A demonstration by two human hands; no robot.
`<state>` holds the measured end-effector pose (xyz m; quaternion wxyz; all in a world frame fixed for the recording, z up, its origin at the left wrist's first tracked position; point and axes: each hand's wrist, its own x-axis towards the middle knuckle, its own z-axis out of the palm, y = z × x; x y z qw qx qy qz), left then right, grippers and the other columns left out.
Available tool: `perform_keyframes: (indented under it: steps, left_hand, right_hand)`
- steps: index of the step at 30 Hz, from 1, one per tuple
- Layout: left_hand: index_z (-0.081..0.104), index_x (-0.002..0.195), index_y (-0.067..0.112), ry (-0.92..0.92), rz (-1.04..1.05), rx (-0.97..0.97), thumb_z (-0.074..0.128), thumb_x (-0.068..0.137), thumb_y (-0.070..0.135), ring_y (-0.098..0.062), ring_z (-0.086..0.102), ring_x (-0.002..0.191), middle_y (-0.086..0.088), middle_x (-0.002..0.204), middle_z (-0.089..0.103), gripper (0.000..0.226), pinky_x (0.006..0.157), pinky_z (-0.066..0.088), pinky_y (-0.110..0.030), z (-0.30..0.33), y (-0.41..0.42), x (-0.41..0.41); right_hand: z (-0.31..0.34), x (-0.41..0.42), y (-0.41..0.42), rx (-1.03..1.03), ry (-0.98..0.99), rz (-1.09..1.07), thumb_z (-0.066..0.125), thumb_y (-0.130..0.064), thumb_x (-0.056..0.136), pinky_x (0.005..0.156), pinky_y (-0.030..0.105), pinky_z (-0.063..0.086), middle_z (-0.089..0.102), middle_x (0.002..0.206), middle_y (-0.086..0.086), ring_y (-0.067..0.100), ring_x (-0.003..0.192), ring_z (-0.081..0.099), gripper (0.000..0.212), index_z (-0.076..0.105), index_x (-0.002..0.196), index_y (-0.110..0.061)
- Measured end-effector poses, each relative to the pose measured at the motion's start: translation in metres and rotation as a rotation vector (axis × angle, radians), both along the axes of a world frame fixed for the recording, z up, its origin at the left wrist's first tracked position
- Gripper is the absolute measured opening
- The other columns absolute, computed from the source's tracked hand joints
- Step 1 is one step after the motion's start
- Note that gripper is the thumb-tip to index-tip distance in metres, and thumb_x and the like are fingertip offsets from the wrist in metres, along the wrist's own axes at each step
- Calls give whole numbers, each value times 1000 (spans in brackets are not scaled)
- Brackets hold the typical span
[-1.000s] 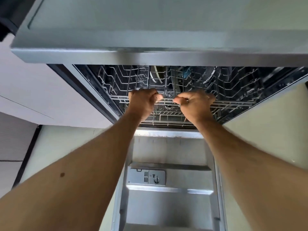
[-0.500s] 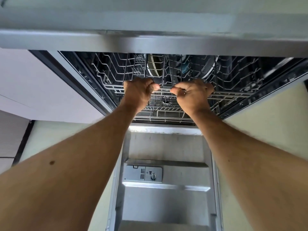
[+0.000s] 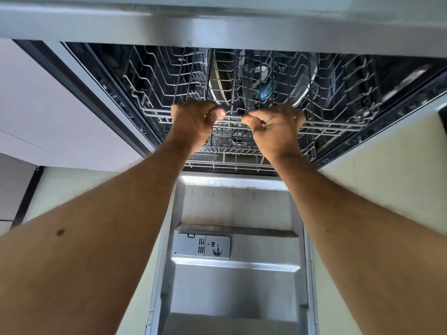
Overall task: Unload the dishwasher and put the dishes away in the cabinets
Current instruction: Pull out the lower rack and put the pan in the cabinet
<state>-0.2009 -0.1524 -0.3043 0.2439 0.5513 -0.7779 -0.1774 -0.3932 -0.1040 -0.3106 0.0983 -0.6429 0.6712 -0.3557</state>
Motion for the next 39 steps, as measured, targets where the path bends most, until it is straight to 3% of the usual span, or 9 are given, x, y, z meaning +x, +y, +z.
perform_keyframes:
  steps: [6,10,14,21,25,28,31,36,39]
  left_hand:
    - [58,129,24,-94,115,-304,32,98,55,-18,44,124,0,133,54,51,98,30,-34,-8,35,2]
    - [53,130,19,-62,183,-355,38,102,34,-20,43,117,-4,130,53,35,96,33,-40,-34,76,2]
    - [50,131,18,-149,144,-198,48,93,16,-22,43,121,-4,132,51,39,100,34,-44,-64,90,6]
    - [41,144,23,-226,174,139,32,99,57,-26,29,141,-2,150,39,57,108,23,-50,-122,81,22]
    - [38,145,21,-246,181,183,23,97,62,-26,25,143,-4,153,37,65,111,23,-53,-141,85,24]
    - [35,148,23,-283,132,228,15,94,64,-25,20,147,-4,157,31,70,114,19,-54,-153,95,20]
    - [32,150,21,-327,97,226,17,98,58,-21,13,150,-4,161,23,66,117,11,-54,-160,99,17]
    - [33,149,18,-361,136,145,22,103,50,-21,11,151,-6,162,19,57,119,0,-54,-153,90,17]
    - [33,150,19,-368,142,141,22,102,51,-20,12,151,-5,162,20,58,119,0,-54,-148,91,18]
  right_hand:
    - [-21,-8,25,-210,386,24,56,-41,97,112,58,27,51,139,14,35,131,44,44,60,134,-19]
    - [-53,-8,65,-174,511,223,60,-23,92,119,58,17,36,154,14,40,145,21,50,51,141,-11]
    - [-92,-9,72,104,622,392,65,-15,84,120,54,20,34,155,14,40,147,19,61,48,143,-10]
    - [-141,2,30,637,433,203,58,-20,94,124,38,7,11,163,14,33,151,5,76,16,156,-8]
    - [-160,17,-3,704,480,220,59,-15,91,123,41,16,9,164,13,30,150,12,84,8,157,-8]
    - [-168,25,-18,774,600,238,54,-22,93,123,49,5,8,164,11,29,151,8,83,3,157,-11]
    - [-171,27,-20,768,709,199,48,-22,96,119,55,-4,22,161,13,31,150,16,75,5,158,-17]
    - [-165,26,-20,722,624,195,41,-10,101,114,42,36,48,144,19,32,131,47,51,36,151,-14]
    - [-165,28,-9,718,618,199,43,-11,99,105,38,44,58,133,17,30,122,55,42,52,141,-11]
